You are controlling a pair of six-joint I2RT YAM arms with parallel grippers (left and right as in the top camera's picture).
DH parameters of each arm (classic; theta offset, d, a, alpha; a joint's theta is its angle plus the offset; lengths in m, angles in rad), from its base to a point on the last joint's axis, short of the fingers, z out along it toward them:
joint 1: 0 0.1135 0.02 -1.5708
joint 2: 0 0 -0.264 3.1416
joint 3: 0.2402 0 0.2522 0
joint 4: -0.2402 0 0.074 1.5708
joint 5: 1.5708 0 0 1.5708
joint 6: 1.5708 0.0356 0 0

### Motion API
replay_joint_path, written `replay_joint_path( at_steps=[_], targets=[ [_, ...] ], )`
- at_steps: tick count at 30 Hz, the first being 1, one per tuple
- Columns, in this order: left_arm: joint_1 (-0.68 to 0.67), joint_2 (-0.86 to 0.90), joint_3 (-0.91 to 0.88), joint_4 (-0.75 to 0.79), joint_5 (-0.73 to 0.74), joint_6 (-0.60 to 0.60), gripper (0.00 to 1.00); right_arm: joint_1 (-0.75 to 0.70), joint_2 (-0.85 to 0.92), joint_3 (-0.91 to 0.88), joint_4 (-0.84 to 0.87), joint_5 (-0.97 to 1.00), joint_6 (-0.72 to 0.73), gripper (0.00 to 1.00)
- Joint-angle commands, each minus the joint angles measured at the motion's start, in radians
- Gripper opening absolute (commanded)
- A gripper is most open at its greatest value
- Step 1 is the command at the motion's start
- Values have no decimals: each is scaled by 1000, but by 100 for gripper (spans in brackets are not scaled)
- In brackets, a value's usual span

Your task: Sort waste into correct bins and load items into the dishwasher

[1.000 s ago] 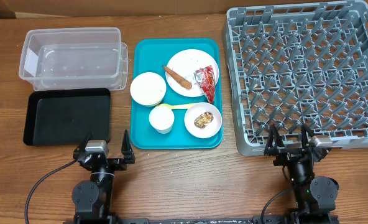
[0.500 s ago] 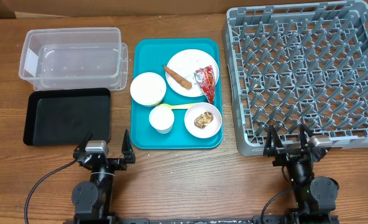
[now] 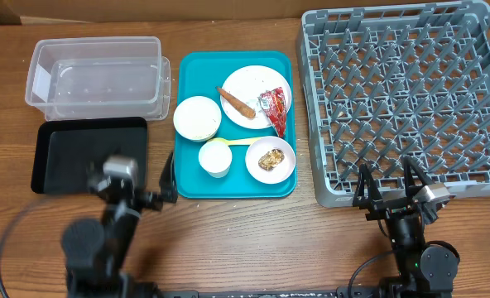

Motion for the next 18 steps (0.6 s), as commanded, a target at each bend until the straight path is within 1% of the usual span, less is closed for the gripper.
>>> replay_joint_path(
  at_steps=[1,4,6,8,10,14,18],
  targets=[
    [8,278,243,-63,163,26,100,-2,-10,31,-1,-62,0,100],
    [-19,514,494,-218,183,38,100,-2,-10,49,-33,-113,0,100],
    [-60,681,685,-359,181,91,100,-2,0,99,-92,-115,-2,100],
    [-102,811,842,-473,168,144,100,-2,26,161,-148,-116,-25,100],
    [-160,954,1017,-592,116,185,100,-2,74,252,-220,-115,-66,100],
    [-266,1187,1289,-736,-23,193,100,-2,230,474,-377,-95,-133,100],
    [-348,1357,1460,-826,-97,188,100,-2,460,737,-574,-81,-140,100]
  ],
)
